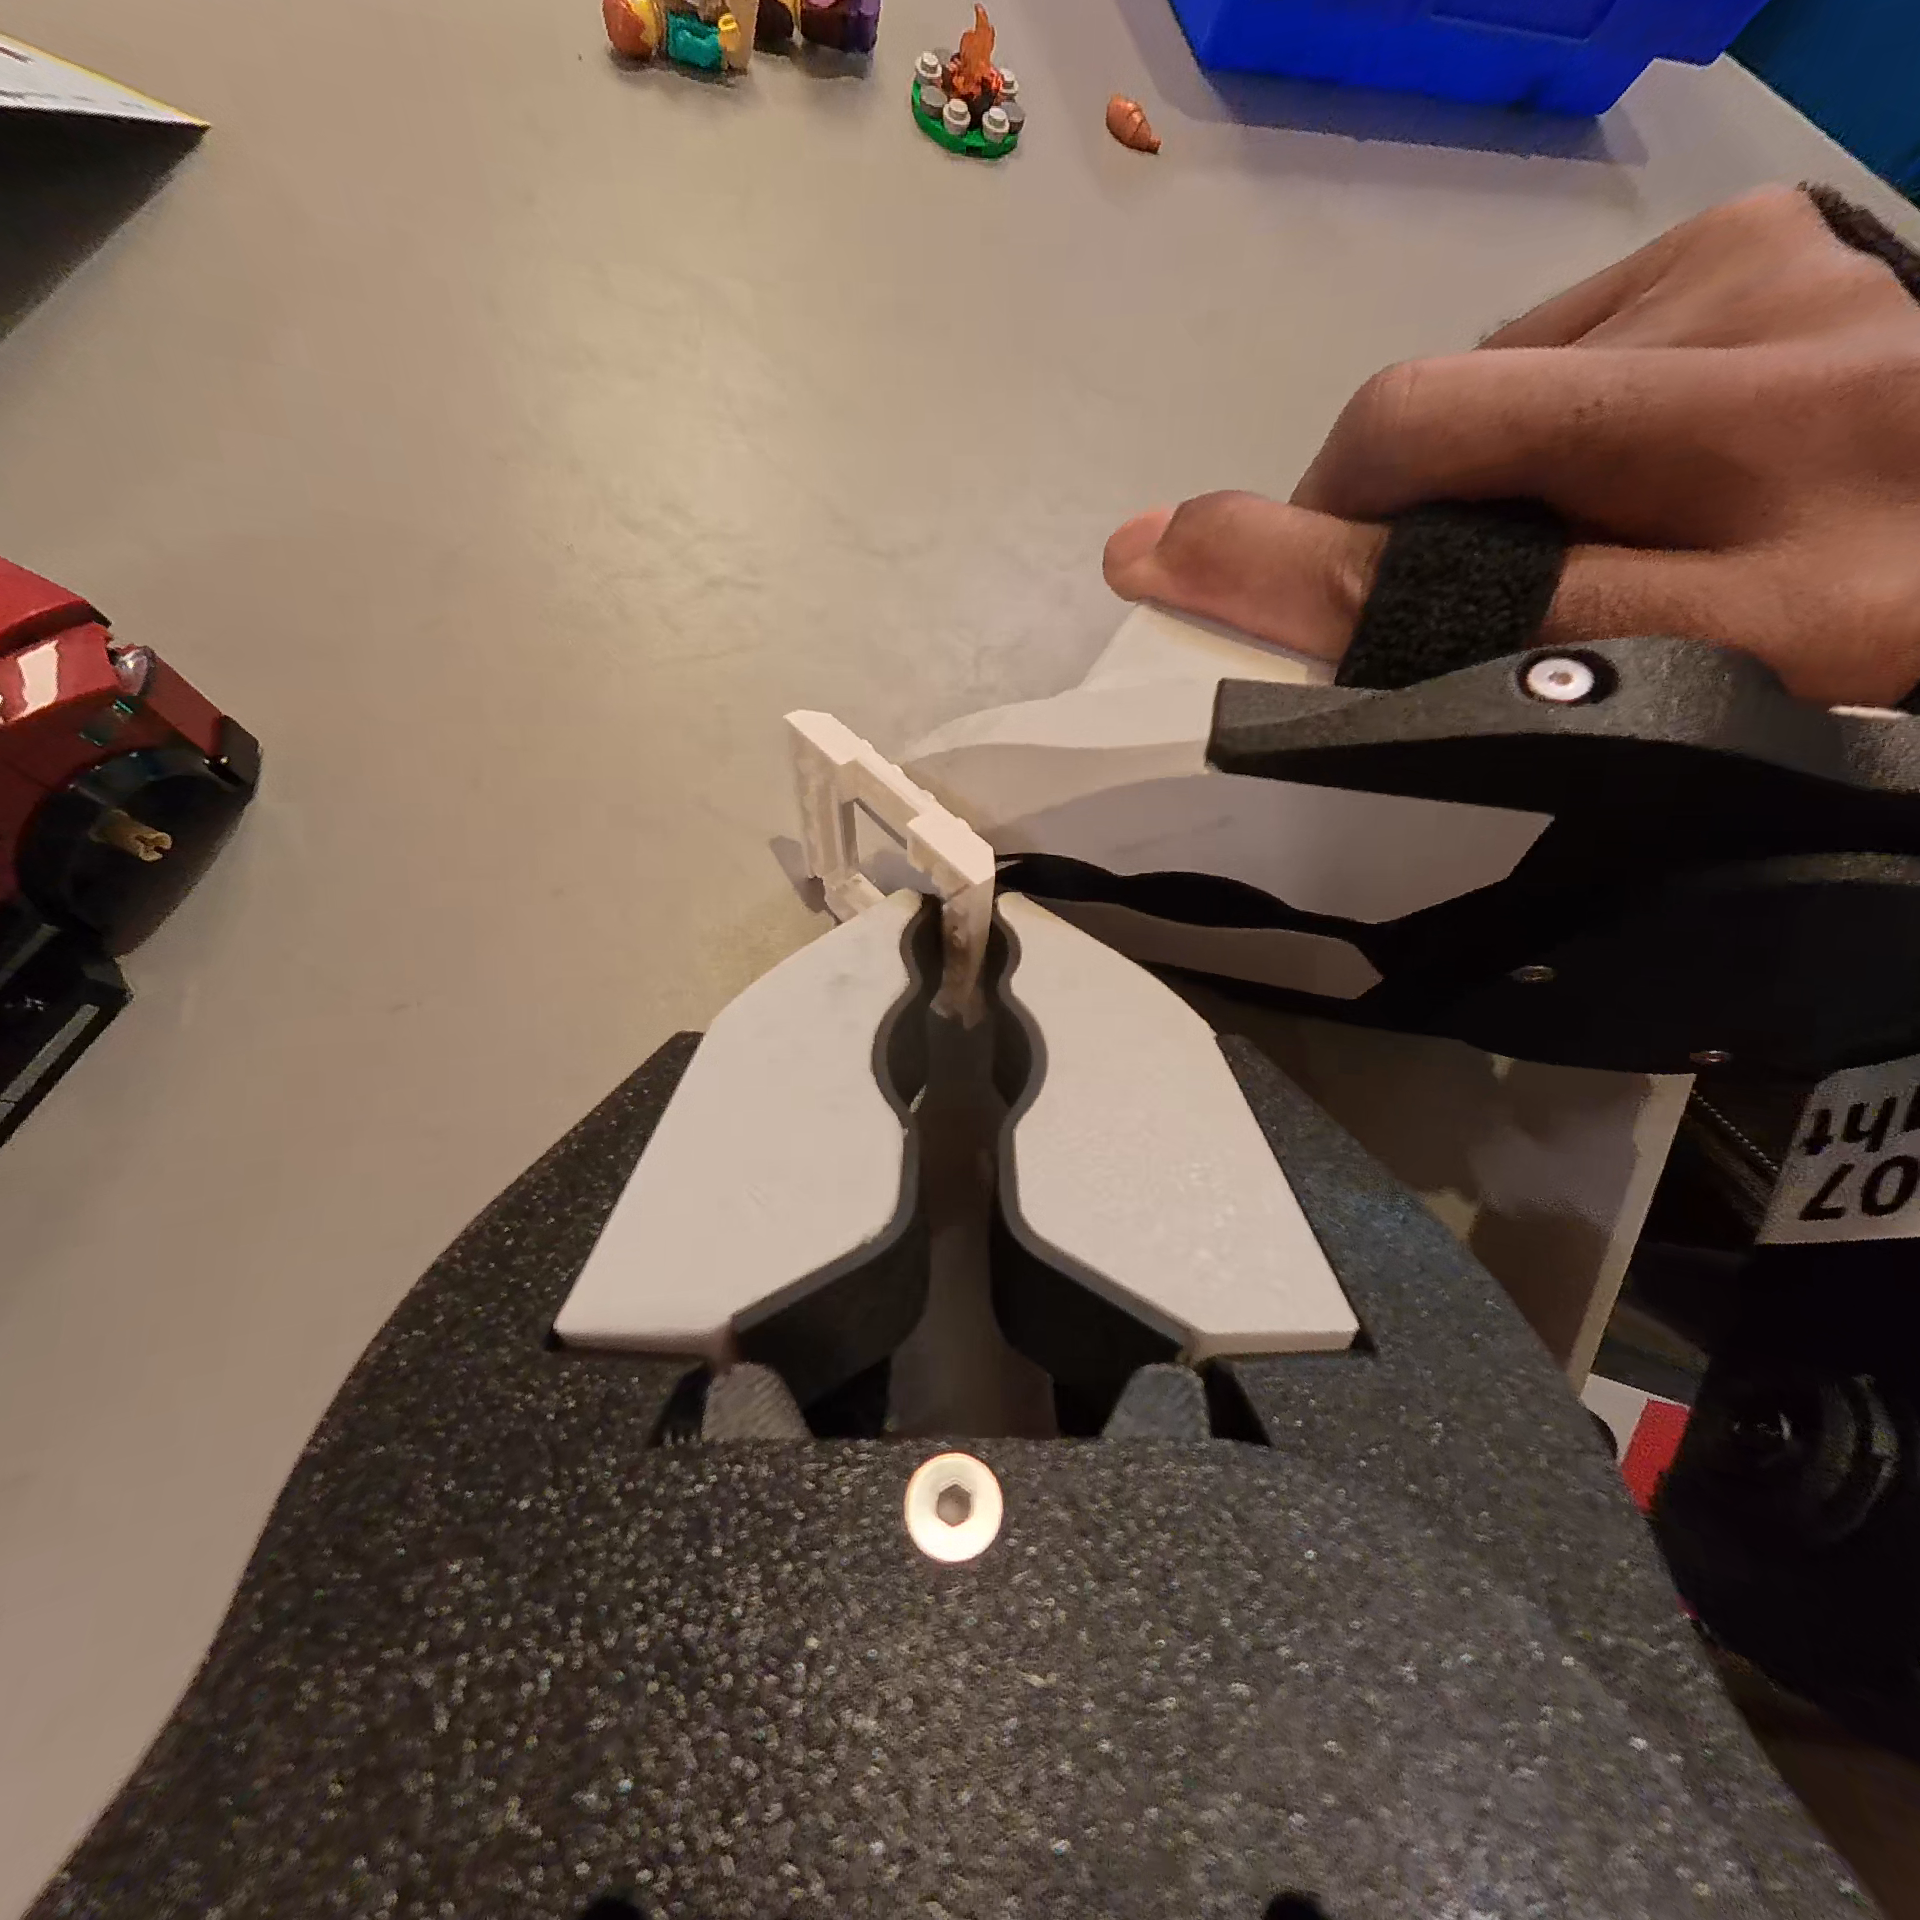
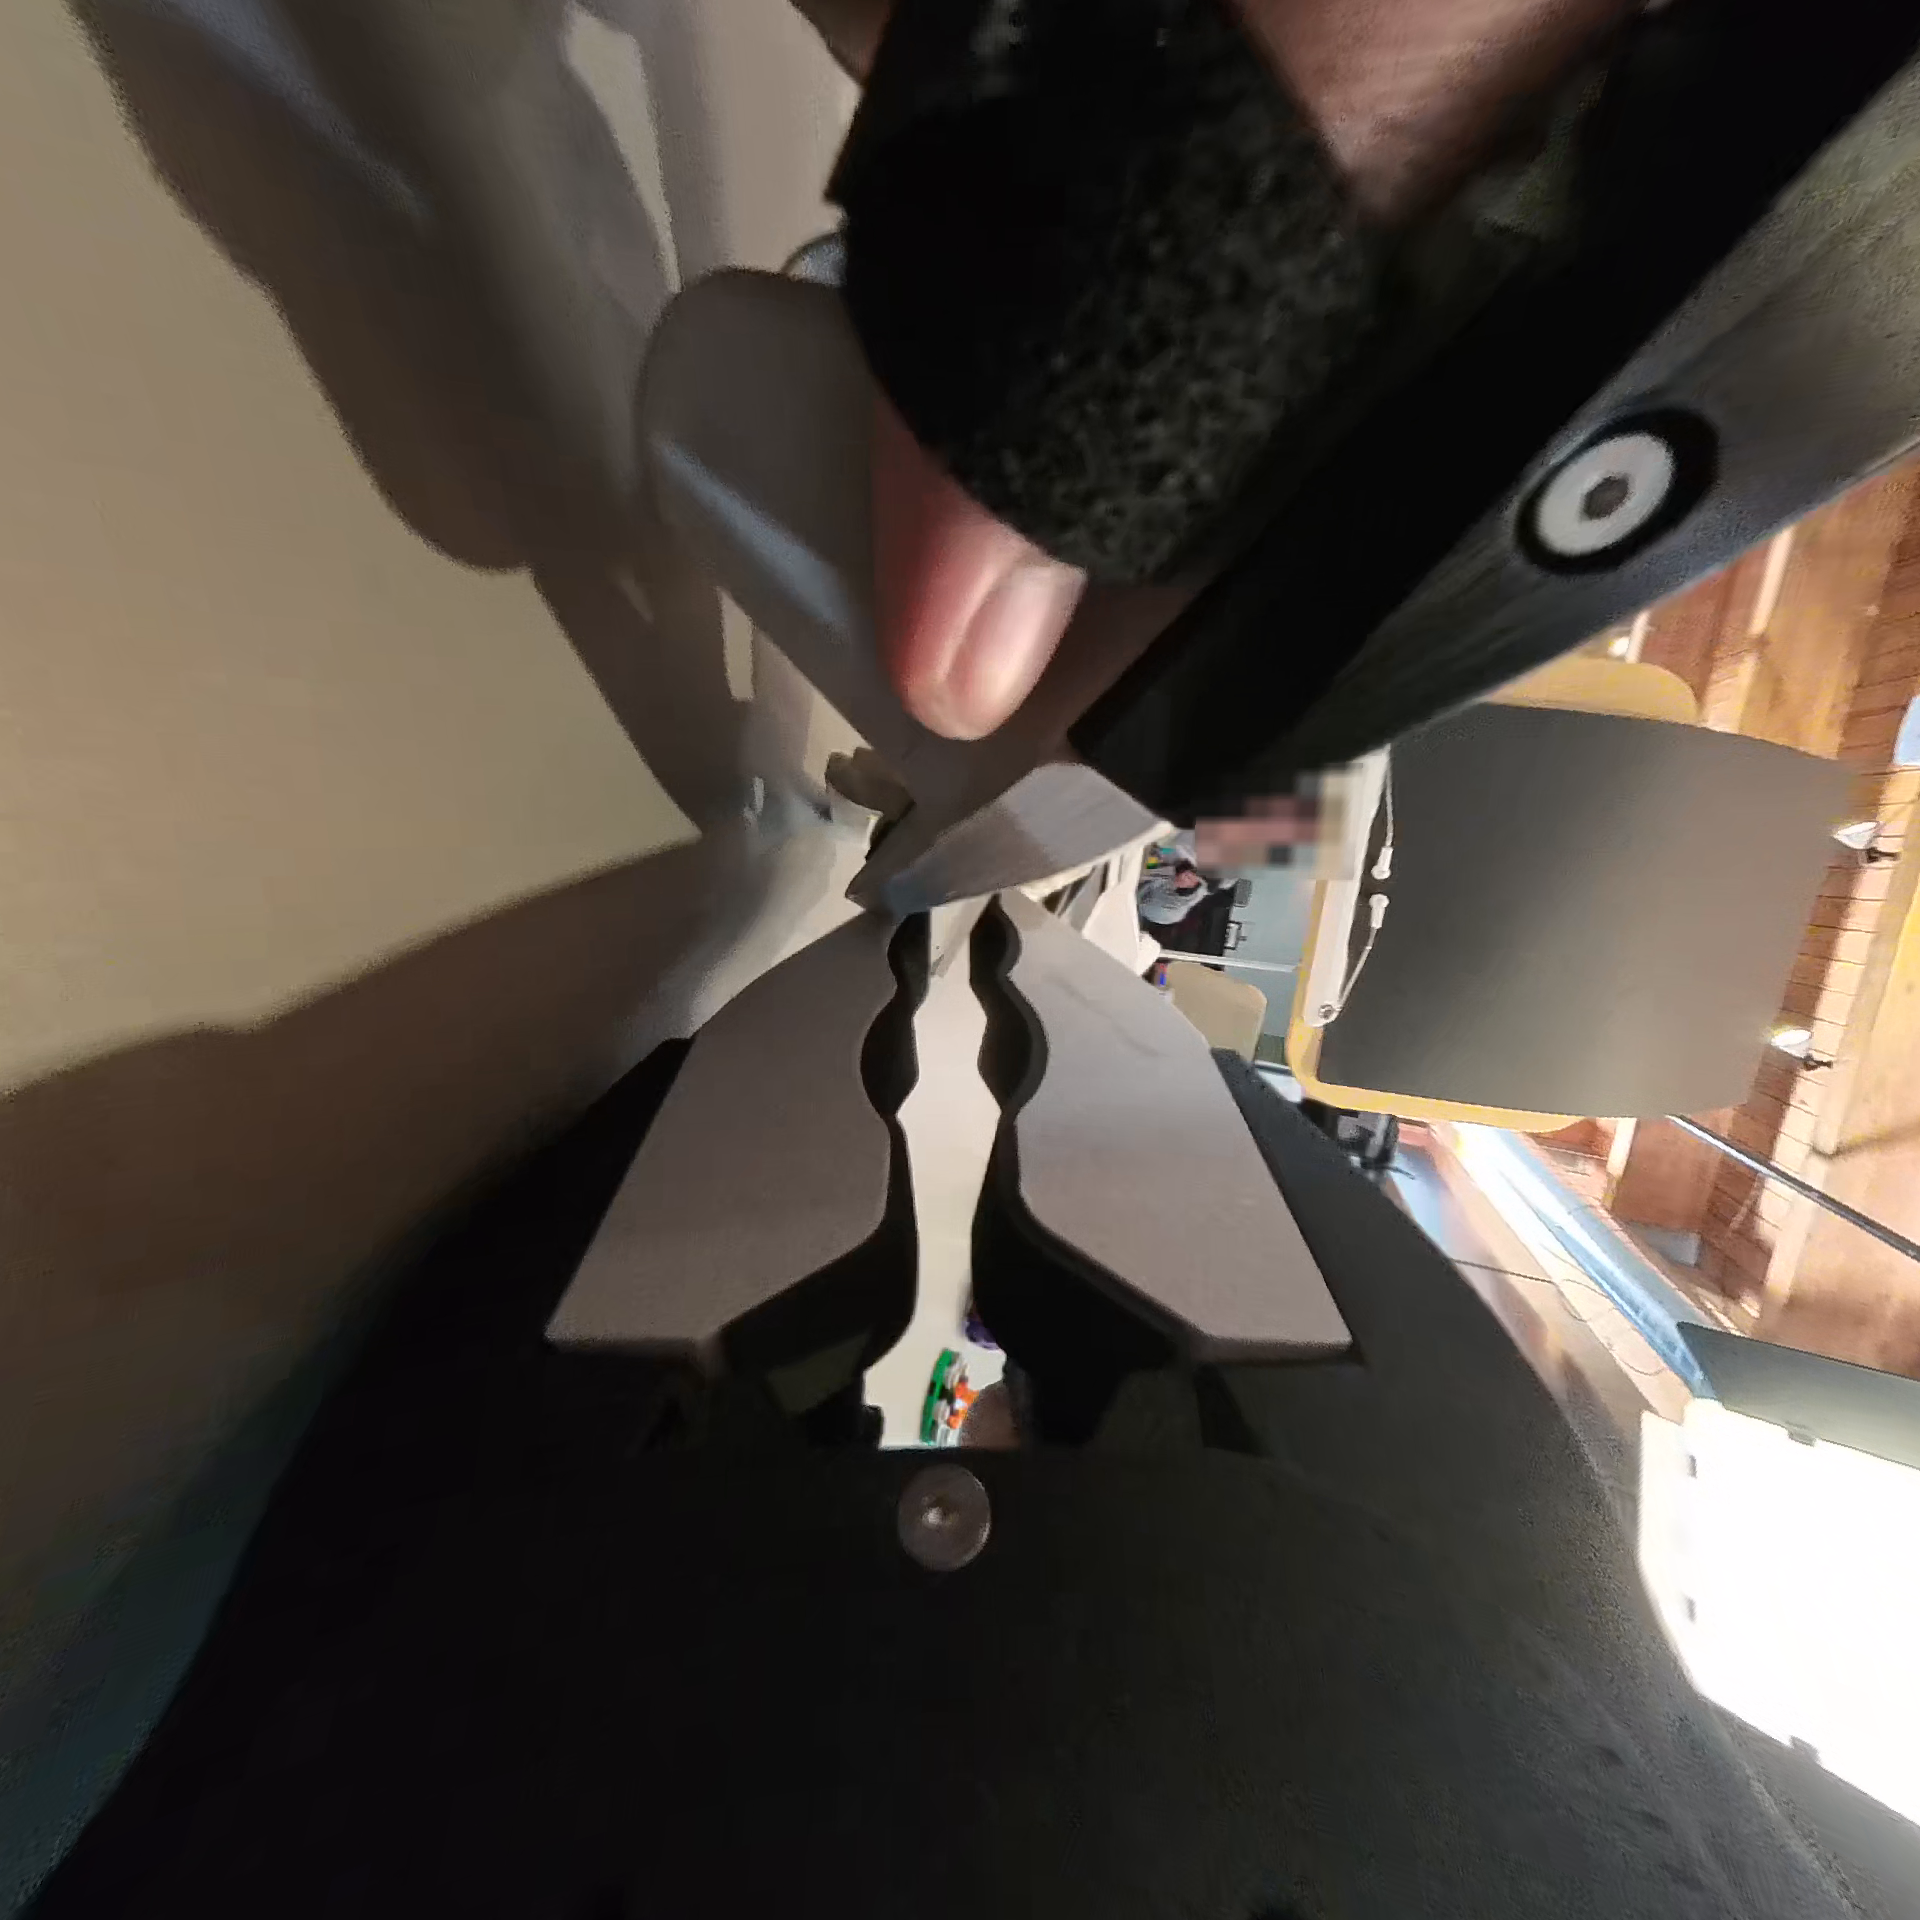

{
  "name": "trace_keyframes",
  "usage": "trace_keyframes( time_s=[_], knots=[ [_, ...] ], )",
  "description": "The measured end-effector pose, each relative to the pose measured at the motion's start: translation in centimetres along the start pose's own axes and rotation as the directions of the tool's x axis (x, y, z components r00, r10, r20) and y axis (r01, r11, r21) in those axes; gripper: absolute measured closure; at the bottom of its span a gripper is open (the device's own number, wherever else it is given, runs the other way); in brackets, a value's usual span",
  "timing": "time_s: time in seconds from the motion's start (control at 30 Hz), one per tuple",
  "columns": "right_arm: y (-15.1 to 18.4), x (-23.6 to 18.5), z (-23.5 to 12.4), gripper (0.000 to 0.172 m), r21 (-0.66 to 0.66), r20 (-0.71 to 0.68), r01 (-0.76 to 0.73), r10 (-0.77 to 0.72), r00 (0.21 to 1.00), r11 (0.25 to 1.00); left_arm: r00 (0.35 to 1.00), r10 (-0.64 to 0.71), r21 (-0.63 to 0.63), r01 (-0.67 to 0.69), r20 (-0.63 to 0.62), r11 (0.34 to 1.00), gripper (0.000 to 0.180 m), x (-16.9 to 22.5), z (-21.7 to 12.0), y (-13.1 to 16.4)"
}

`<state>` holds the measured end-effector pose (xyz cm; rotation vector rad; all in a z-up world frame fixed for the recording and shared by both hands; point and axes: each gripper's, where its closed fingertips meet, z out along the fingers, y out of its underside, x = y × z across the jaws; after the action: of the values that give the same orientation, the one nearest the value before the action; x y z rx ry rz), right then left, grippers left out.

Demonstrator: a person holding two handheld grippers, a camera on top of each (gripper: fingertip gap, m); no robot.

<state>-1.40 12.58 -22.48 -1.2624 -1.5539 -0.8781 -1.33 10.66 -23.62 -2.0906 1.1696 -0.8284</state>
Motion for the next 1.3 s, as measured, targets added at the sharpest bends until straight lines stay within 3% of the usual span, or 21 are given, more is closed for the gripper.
trace_keyframes(
  time_s=[0.07,0.27,0.4,0.5,0.63,0.73,0.9,1.17,1.3],
  knots=[
    [0.0,0.1,0.0,0.164,0.019,0.029,-0.004,0.003,1.0,1.0,1.0,-0.002,0.003,0.002,-0.003,1.0,0.174,0.0,0.0,0.0],
    [-0.1,0.5,0.1,0.169,0.167,0.193,-0.274,0.241,0.951,0.947,0.999,-0.026,0.035,0.027,-0.019,0.999,0.174,-0.2,-0.4,-0.4],
    [-0.1,0.5,-0.5,0.17,0.229,0.272,-0.384,0.32,0.908,0.894,0.997,-0.047,0.053,0.05,-0.06,0.997,0.174,-0.1,-0.6,-0.6],
    [0.0,0.5,-0.5,0.17,0.22,0.204,-0.32,0.277,0.939,0.921,0.998,-0.032,0.044,0.035,-0.048,0.998,0.174,0.0,-0.5,-0.5],
    [0.1,0.3,0.2,0.166,0.058,0.039,-0.121,0.119,0.992,0.991,0.998,0.029,0.025,-0.031,0.061,0.999,0.174,-0.5,-0.3,-0.3],
    [-0.1,0.1,0.3,0.161,0.014,0.015,-0.108,0.108,0.994,0.994,0.992,0.066,0.025,-0.069,0.109,0.997,0.174,-0.6,-0.3,-0.3],
    [-0.4,0.8,-0.3,0.163,0.146,-0.024,-0.171,0.176,0.984,0.974,1.0,0.012,0.077,-0.01,-0.023,0.997,0.174,0.2,-0.8,-0.8],
    [-0.6,1.5,-0.7,0.153,0.182,-0.119,-0.135,0.158,0.98,0.974,0.995,-0.022,0.109,0.033,-0.1,0.993,0.174,0.5,-1.3,-1.1],
    [-0.7,1.8,-0.9,0.156,0.195,-0.152,-0.097,0.128,0.98,0.976,0.988,-0.034,0.121,0.052,-0.148,0.991,0.174,0.8,-1.6,-1.3]
  ],
)
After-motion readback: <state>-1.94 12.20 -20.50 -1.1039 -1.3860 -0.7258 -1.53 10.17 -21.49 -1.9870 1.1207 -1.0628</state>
